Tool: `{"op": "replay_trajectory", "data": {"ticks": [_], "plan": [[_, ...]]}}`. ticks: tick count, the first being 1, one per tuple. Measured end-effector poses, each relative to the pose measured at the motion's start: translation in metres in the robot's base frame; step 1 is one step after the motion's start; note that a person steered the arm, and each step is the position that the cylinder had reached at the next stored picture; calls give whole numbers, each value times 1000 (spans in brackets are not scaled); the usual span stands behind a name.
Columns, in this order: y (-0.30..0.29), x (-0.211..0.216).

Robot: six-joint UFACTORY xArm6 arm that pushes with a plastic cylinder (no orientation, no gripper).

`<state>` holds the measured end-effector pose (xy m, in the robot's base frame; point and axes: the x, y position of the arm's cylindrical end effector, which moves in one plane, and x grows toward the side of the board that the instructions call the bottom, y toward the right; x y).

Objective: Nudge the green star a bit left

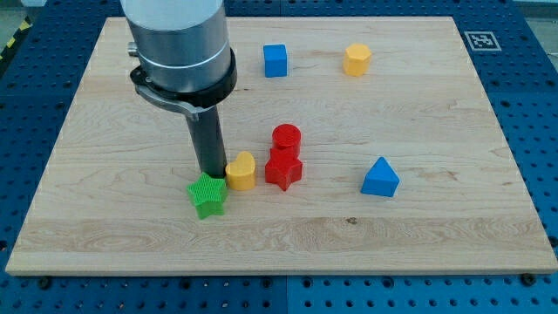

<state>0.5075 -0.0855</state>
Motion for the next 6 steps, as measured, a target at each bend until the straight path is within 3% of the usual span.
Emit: {"op": "replay_trajectory", "data": {"ticks": [4, 6], "plan": [[36, 3], [-61, 3]]}}
